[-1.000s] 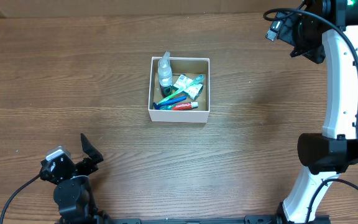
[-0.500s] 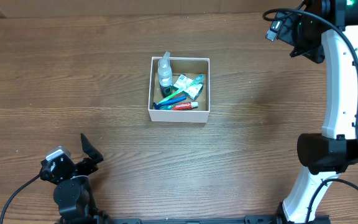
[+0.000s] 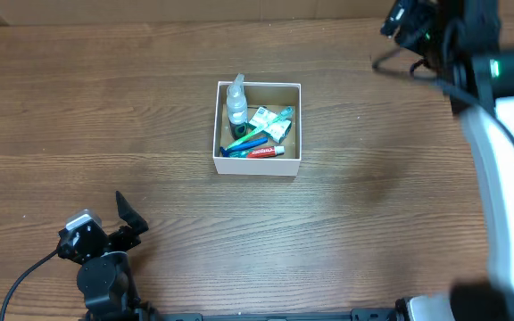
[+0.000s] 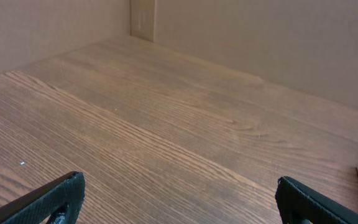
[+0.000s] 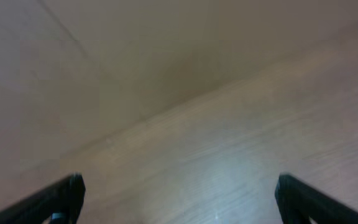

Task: Pack container

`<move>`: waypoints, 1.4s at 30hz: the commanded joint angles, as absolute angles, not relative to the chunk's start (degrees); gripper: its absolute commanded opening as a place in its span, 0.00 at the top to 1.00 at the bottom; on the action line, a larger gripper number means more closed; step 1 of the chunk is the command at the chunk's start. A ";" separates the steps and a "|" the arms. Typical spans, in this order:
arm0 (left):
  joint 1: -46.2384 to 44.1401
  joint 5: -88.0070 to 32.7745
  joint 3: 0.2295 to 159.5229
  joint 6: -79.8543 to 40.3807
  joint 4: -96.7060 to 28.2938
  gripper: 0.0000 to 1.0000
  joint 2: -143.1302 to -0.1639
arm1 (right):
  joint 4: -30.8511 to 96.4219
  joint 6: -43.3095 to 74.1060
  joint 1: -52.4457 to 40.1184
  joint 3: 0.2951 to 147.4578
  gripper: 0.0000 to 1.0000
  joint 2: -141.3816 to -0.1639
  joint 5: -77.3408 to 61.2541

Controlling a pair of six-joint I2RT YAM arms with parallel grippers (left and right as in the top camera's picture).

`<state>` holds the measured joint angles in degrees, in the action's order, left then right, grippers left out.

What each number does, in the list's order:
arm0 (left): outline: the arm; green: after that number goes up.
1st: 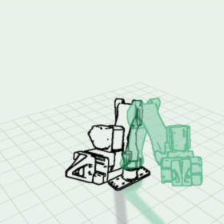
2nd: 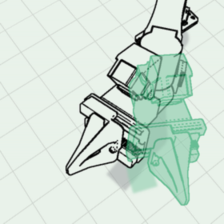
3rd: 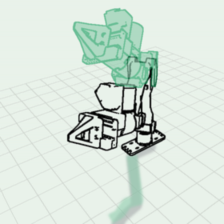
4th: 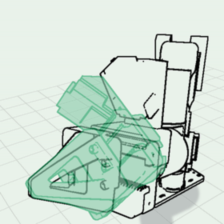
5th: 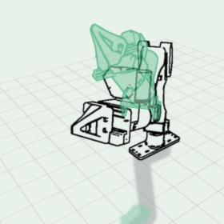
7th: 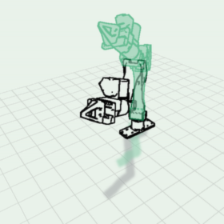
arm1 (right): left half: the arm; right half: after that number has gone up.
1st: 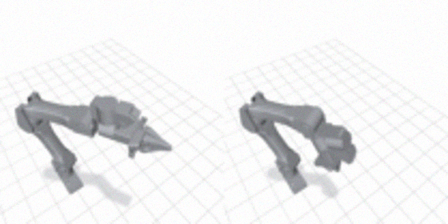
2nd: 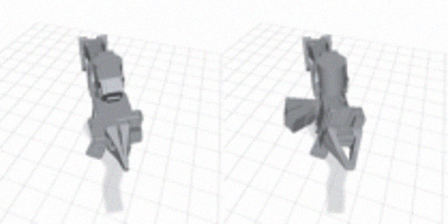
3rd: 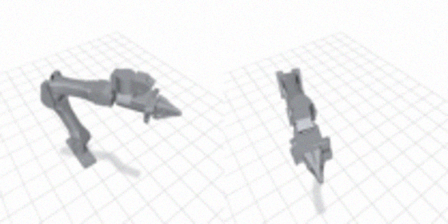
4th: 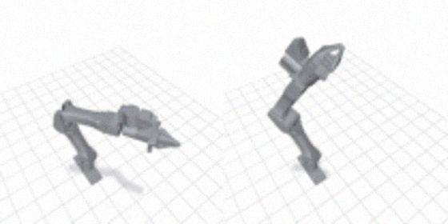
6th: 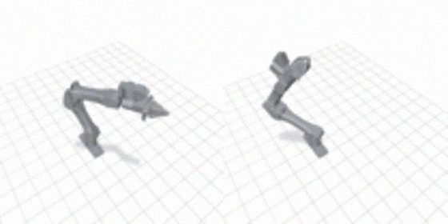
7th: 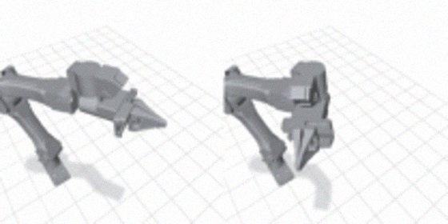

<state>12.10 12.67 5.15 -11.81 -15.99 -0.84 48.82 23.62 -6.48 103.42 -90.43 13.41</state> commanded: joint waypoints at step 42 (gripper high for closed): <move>12.21 13.06 4.97 -11.57 -15.79 0.00 -0.21 | 6.33 19.07 -0.82 2.28 0.00 -5.98 11.25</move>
